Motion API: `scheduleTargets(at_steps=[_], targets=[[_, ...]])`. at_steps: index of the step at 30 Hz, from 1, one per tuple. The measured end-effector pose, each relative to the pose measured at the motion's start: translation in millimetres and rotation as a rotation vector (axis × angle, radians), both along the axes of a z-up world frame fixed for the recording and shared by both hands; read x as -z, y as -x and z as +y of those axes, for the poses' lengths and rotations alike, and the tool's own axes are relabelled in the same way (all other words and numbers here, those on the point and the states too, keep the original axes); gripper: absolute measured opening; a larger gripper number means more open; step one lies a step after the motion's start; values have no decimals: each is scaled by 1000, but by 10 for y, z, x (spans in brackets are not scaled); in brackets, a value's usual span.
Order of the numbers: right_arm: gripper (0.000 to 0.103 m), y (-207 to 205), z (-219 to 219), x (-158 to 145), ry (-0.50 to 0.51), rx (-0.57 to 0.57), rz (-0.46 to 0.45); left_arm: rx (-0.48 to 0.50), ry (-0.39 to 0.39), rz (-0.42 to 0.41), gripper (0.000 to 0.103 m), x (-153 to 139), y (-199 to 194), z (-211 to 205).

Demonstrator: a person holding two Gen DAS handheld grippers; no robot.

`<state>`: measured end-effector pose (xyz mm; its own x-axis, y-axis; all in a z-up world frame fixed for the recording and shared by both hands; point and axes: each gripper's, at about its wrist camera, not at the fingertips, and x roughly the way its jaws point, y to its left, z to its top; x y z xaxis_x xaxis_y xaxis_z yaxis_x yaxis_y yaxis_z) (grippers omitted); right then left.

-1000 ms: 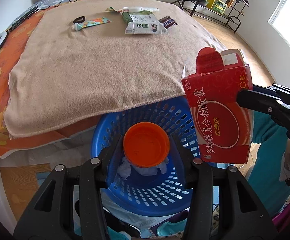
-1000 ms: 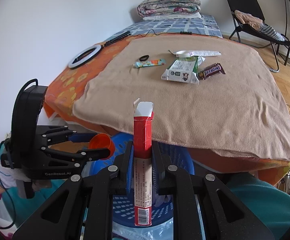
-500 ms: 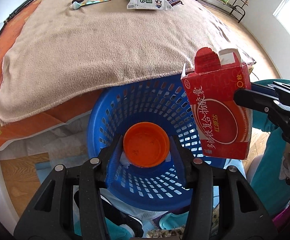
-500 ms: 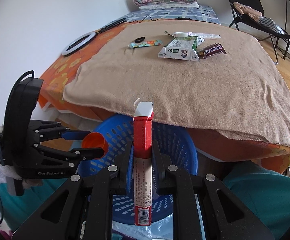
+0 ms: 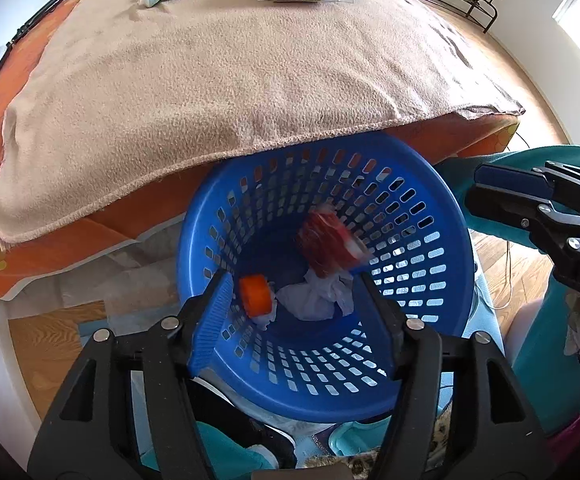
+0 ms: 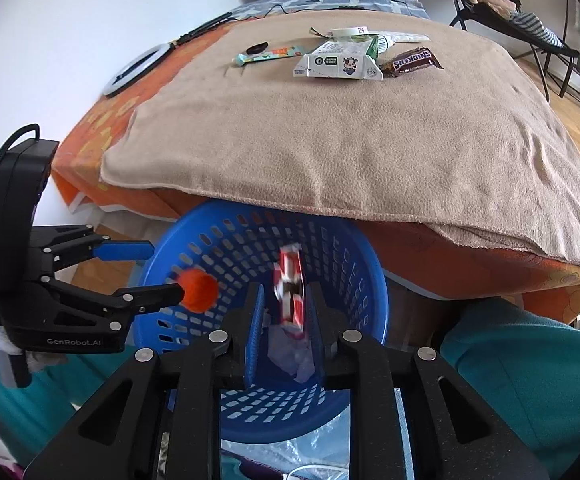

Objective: Collect trash
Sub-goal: 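Carry the orange cup and red box over the basket and release both, then grasp the fruit-print tube with the left tool while the right tool grasps the Snickers bar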

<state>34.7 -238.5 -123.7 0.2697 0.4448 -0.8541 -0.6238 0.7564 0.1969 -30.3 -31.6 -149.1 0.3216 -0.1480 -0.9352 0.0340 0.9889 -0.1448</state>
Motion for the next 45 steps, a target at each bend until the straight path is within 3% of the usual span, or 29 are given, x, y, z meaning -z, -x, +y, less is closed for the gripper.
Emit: scheduleTargets(at_steps=[3,4,16,23,27,32,36,41,45], targets=[[52,-14,-16,1,3,12,-7,-7,-3,3,64,8,-6,14],[56,-15,-25,-6,3,16,-12,-9,-3,3,64,9,-6,20],[64,-56,-33,-30,16,45,-16,-31,8,-16,65,-68,-35,45],[64,-108,-74,-177,-10,81,-11,-38,31,-72,65,-292,-48,38],[64,-149,-127,-462,-46,111,-43,-50,53,-143,65,-561,-75,60],[64,-176,-246,-1027,-141,158,-94,-31,53,-245,65,-994,-122,58],[75,-153,-325,-1562,-200,176,-156,-34,54,-329,65,-1397,-171,152],[78,-186,-395,-2102,-245,179,-212,-55,46,-384,65,-1742,-298,324],[78,-273,-460,-2302,-251,171,-239,-70,34,-391,65,-1905,-396,429]])
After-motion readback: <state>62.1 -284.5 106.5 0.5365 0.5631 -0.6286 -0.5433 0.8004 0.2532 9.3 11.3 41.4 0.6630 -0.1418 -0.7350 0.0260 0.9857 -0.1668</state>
